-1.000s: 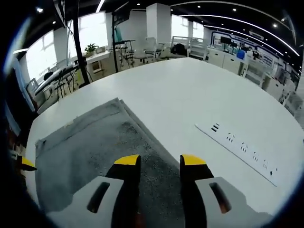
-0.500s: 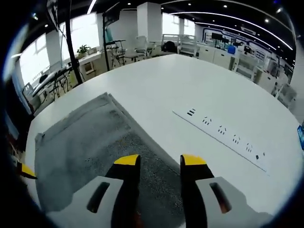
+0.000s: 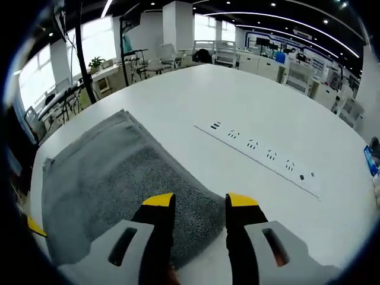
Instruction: Fold the towel on the table until its edges align and the towel forms a compact rectangular stack.
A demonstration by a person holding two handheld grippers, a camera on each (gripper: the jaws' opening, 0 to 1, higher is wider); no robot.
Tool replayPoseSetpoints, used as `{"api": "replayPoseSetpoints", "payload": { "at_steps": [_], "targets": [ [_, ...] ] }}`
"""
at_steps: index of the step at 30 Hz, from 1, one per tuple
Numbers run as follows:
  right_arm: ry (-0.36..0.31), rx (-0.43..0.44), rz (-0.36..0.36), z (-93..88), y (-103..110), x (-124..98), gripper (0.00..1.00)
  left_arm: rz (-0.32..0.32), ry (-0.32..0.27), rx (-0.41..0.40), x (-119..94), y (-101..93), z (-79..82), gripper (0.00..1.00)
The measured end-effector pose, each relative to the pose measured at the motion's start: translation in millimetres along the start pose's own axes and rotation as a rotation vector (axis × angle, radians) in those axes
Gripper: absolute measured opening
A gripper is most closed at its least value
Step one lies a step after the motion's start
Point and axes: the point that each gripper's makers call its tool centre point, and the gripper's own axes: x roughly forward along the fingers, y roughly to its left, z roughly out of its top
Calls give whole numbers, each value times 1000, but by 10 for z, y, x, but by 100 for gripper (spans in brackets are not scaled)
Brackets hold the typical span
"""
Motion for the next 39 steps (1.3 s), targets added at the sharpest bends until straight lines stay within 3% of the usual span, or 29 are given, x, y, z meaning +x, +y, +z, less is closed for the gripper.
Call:
{"api": "replayPoseSetpoints", "payload": {
  "at_steps": [3,13,23,30,39],
  "targets": [
    [6,15,-2,-71,-32,-49,33,-34,11,-1,24,-104,-39,56],
    [9,39,-3,-168,-155,-105,32,-89,39,35,83,-376,-123,49],
    [3,63,7,-220,-221,-152,29,-120,73,90,144,-521,-155,25],
    [8,70,29,-294,-194,-98,26,-126,123,109,206,-565,-276,24],
    [-2,54,49,-305,-152,-40,13,-101,178,138,301,-553,-411,24]
  ]
}}
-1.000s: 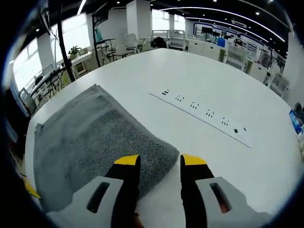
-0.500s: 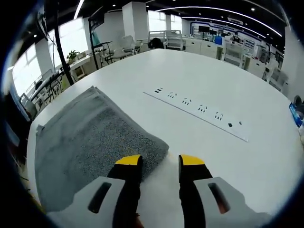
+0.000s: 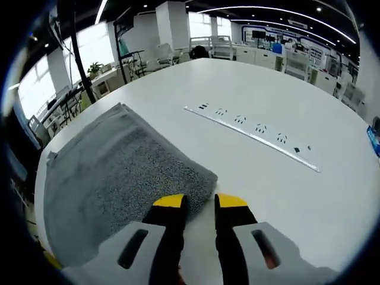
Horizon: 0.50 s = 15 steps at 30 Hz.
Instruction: Fold the towel on the table until its edges align and the towel forms a compact rectangular stack.
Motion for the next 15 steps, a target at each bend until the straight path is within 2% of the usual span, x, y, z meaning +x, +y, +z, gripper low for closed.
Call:
{"api": "replayPoseSetpoints", "payload": {
  "at_steps": [6,10,15],
  "targets": [
    [2,-7,1,-44,-25,43,10,24,11,49,33,28,4,20],
    [-14,11,32,-44,4,74,5,30,4,42,30,58,-3,17],
    [0,-30,54,-40,6,81,5,50,36,132,45,65,-8,14]
  ]
}}
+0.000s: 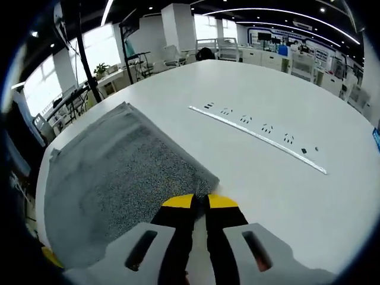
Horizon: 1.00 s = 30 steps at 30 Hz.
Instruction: Fold the towel on the table until its edges align and the towel forms a compact rectangular stack.
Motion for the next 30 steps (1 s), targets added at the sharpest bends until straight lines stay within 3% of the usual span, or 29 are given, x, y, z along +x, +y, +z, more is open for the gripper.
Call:
{"api": "replayPoseSetpoints", "payload": {
  "at_steps": [4,8,18,30],
  "targets": [
    [-10,-24,-2,1,-1,9,4,-2,7,54,14,-9,16,8],
    [-23,-143,-6,7,28,0,2,-34,4,37,37,-6,44,6],
    [-18,-116,1,-55,-60,-95,2,-82,6,85,142,-181,145,5],
    [-19,-152,-21,-316,-354,-409,1,-202,-4,185,391,-663,411,5]
  ]
}}
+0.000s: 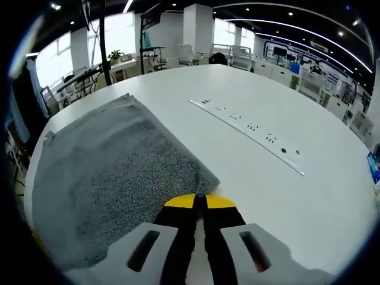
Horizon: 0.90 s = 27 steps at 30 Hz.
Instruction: Fold the towel on the table until its edges align and the towel forms a compact rectangular stack.
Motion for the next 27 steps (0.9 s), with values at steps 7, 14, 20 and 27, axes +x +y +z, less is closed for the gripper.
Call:
{"api": "replayPoseSetpoints", "payload": {
  "at_steps": [7,14,20,27],
  "targets": [
    [10,13,-26,-266,-218,-297,1,-83,-22,83,234,-276,265,5],
    [6,48,-55,-509,-494,-487,1,-136,-27,174,404,-468,454,5],
    [12,65,-71,-646,-594,-636,1,-174,-39,203,541,-605,597,5],
    [24,54,-85,-819,-730,-819,1,-206,-46,238,701,-764,755,5]
  ]
}}
